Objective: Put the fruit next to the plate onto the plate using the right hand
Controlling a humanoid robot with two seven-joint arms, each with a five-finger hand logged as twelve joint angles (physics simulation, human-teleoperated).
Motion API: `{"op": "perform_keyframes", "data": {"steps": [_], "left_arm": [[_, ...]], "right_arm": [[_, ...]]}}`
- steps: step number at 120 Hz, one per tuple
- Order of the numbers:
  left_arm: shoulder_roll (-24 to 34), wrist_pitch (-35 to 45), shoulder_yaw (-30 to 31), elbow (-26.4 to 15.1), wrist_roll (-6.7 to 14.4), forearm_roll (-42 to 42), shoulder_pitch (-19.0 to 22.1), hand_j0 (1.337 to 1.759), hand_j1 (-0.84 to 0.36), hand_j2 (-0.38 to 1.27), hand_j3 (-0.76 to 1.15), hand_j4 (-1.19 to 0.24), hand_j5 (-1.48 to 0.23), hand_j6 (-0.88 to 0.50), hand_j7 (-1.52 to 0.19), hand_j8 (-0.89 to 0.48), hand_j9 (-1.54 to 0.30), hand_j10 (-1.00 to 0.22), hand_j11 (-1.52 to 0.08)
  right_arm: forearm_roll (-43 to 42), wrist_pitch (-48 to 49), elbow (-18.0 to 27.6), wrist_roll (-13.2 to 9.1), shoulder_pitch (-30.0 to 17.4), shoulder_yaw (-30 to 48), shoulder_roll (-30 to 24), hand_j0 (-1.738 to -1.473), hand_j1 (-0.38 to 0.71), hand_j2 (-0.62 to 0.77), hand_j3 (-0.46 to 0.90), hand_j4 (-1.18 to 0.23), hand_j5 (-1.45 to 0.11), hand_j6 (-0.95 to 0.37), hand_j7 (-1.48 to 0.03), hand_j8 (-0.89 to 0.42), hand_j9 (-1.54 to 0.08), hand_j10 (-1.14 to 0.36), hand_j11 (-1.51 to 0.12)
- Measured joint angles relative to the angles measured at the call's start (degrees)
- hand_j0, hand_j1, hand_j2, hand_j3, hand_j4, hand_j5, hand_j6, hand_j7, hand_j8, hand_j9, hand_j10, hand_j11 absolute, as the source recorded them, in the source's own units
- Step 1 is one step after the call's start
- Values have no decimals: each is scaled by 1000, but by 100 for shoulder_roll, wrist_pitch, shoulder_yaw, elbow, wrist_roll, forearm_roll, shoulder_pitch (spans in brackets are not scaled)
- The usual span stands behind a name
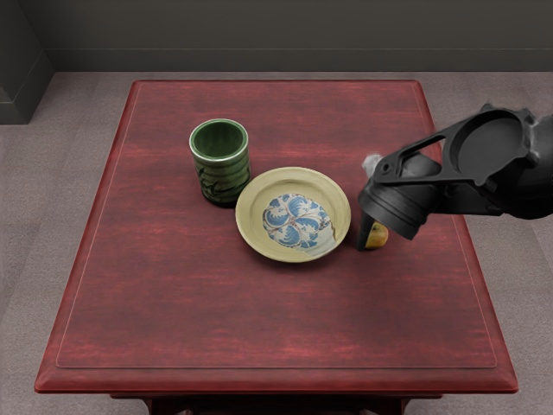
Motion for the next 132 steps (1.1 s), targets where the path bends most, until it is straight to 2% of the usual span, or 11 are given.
{"op": "perform_keyframes", "data": {"steps": [36, 69, 132], "left_arm": [[0, 0, 1, 0, 0, 0, -1, 1658, 349, 0, 0, -1, 0, -1, 0, -1, 0, -1, 0], [0, 0, 1, 0, 0, 0, 1, 1658, 349, 0, 0, -1, 0, -1, 0, -1, 0, -1, 0], [0, 0, 1, 0, 0, 0, -2, 1658, 349, 0, 0, -1, 0, -1, 0, -1, 0, -1, 0]], "right_arm": [[-132, 0, 0, 0, -243, 7, 103, -1658, -156, -32, 0, -162, -210, -162, -210, -162, -210, -162, -210], [-144, 0, 11, 0, -271, -176, 171, -1658, -50, -49, 0, -250, -324, -250, -324, -250, -324, -250, -324], [-448, 0, 12, 0, -327, -341, 235, -1658, 19, -61, 0, -307, -399, -308, -399, -307, -399, -307, -399]]}}
